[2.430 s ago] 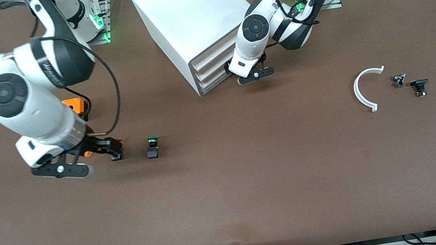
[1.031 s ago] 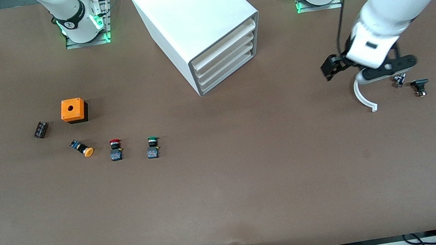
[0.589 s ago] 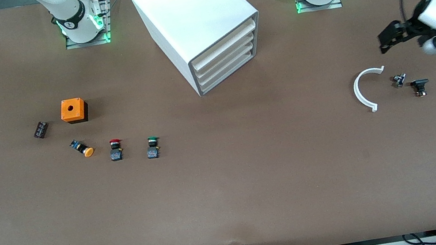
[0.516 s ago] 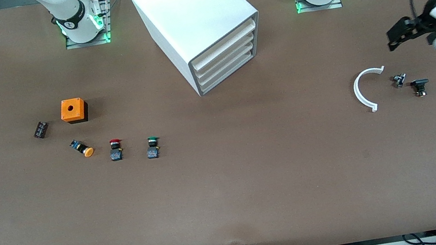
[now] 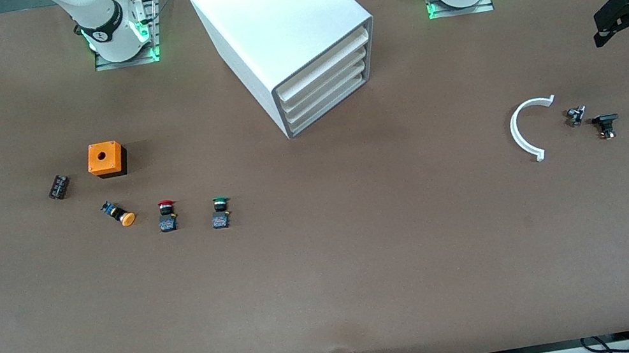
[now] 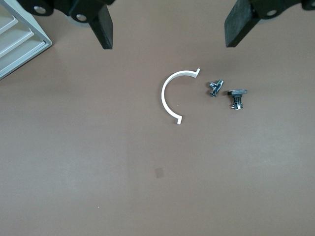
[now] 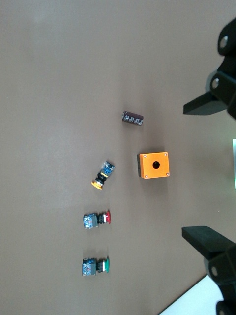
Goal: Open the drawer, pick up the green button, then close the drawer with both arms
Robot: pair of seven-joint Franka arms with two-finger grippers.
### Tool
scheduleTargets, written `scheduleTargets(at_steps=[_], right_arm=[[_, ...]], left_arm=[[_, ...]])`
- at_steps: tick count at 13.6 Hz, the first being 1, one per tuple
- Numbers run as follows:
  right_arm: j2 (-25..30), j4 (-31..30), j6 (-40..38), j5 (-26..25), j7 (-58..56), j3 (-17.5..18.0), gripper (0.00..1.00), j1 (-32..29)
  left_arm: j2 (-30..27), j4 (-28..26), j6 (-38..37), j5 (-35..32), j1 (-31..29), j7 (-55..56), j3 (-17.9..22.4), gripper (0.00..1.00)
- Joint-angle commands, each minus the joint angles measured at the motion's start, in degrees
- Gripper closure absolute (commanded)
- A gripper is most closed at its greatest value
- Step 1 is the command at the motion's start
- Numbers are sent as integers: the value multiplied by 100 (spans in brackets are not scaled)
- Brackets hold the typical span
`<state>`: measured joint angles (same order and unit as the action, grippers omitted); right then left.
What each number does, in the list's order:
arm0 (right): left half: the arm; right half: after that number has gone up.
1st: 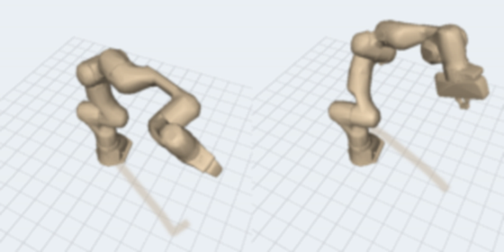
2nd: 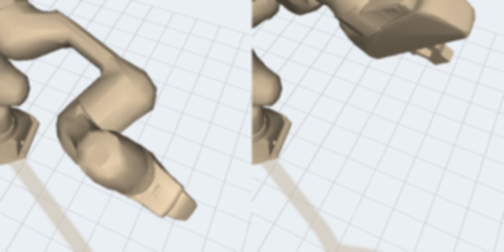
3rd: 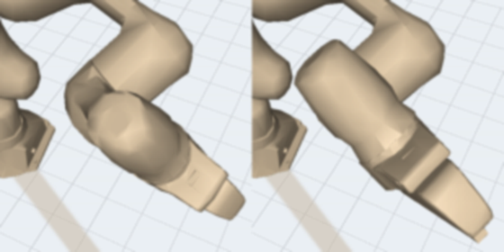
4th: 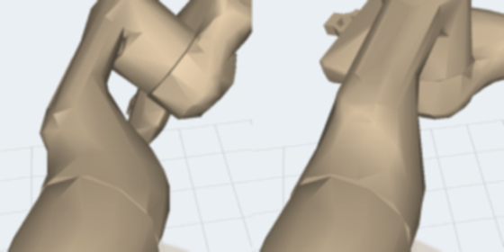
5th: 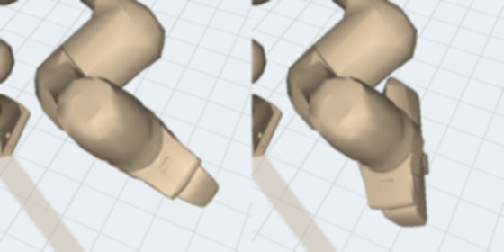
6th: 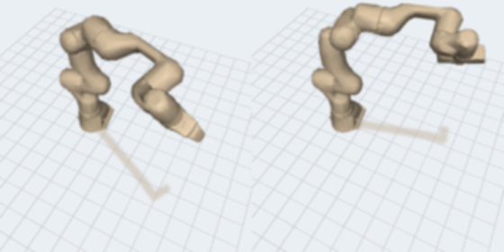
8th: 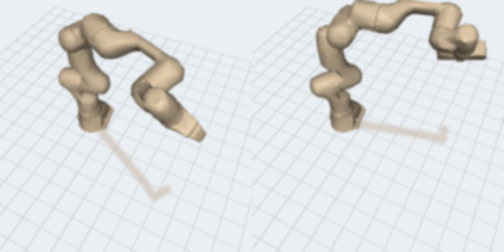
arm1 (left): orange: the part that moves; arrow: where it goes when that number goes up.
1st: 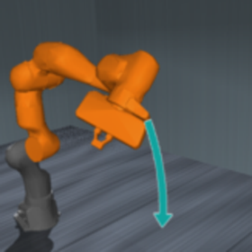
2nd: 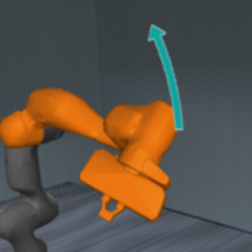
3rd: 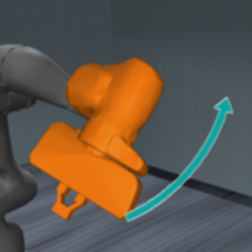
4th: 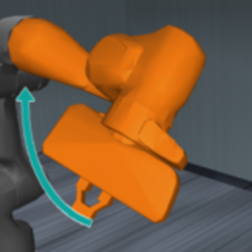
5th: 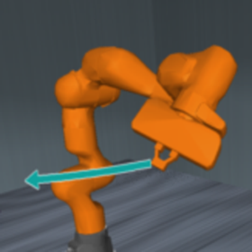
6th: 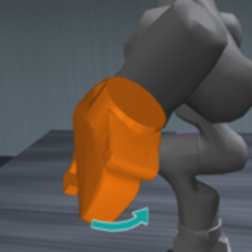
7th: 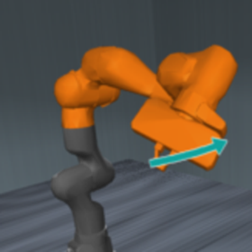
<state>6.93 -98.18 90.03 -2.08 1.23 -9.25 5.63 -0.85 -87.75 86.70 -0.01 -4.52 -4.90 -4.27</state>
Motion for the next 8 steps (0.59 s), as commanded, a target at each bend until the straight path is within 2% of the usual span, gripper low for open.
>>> scheduleTargets(at_steps=[1,4,8], right_arm=[[46,-79,68,24,53,20,0,52],[-16,-61,24,85,-9,11,0,52],[-25,9,6,59,-62,20,0,79]], left_arm=[[-56,21,-109,-166,39,-178,58,0],[-56,-6,-109,-166,48,-186,172,0],[-12,91,-292,-166,65,-160,68,0]])
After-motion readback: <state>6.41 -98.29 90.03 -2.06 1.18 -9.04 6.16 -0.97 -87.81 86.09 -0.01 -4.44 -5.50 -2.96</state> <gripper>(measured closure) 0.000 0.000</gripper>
